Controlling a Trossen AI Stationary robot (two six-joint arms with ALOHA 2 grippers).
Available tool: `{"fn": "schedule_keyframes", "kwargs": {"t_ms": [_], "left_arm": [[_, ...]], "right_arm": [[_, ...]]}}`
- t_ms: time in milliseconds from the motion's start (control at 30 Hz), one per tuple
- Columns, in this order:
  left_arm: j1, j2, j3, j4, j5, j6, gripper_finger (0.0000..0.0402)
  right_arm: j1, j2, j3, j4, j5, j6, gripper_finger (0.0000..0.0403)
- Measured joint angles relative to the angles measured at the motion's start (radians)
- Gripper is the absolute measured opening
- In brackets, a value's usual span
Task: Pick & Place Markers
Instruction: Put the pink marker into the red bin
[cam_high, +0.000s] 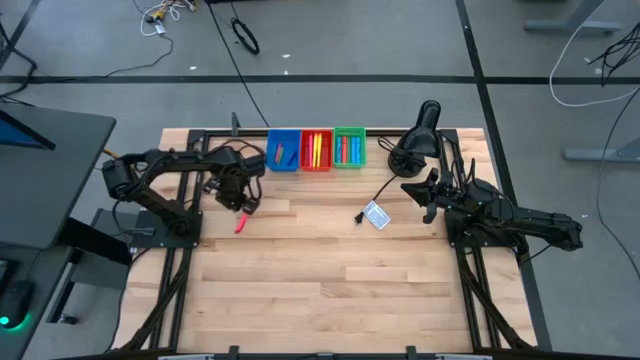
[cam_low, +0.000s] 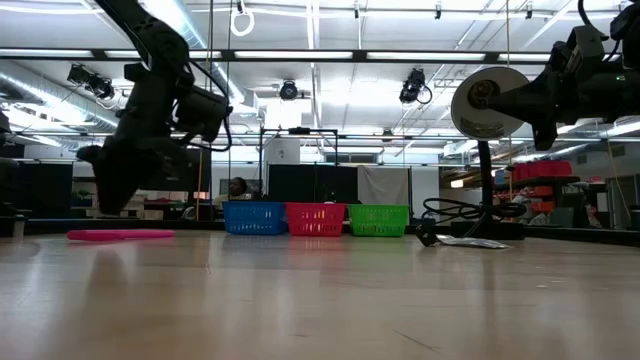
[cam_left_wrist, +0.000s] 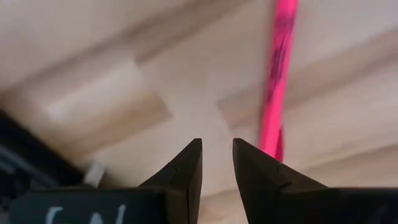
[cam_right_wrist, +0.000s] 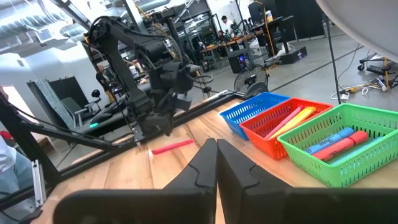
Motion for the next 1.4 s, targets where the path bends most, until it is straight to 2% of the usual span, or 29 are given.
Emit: {"fn": "schedule_keyframes", "kwargs": {"t_ms": [200, 467, 600, 800, 900, 1200, 1400], "left_arm": [[-0.058, 0.0, 0.0, -0.1, 0.004, -0.046, 0.0094], [-0.137, 0.009, -0.067, -0.065, -0.003, -0.105, 0.0094], [-0.152, 0.009, -0.094, -0.015, -0.023, -0.158, 0.0094], [-0.172, 0.045, -0.106, 0.055, 0.004, -0.202, 0.0094], [-0.189, 0.062, -0.106, 0.101, 0.051, -0.217, 0.0094], [-0.193, 0.064, -0.047, 0.162, 0.082, -0.311, 0.0094], [-0.173, 0.067, -0.037, 0.265, 0.104, -0.399, 0.0094]], "right_arm": [[0.0, 0.0, 0.0, 0.0, 0.0, 0.0, 0.0011], [0.0, 0.0, 0.0, 0.0, 0.0, 0.0, 0.0011], [0.0, 0.0, 0.0, 0.0, 0.0, 0.0, 0.0011], [0.0, 0.0, 0.0, 0.0, 0.0, 0.0, 0.0011], [0.0, 0.0, 0.0, 0.0, 0.0, 0.0, 0.0011], [0.0, 0.0, 0.0, 0.0, 0.0, 0.0, 0.0011], [0.0, 0.0, 0.0, 0.0, 0.0, 0.0, 0.0011]]}}
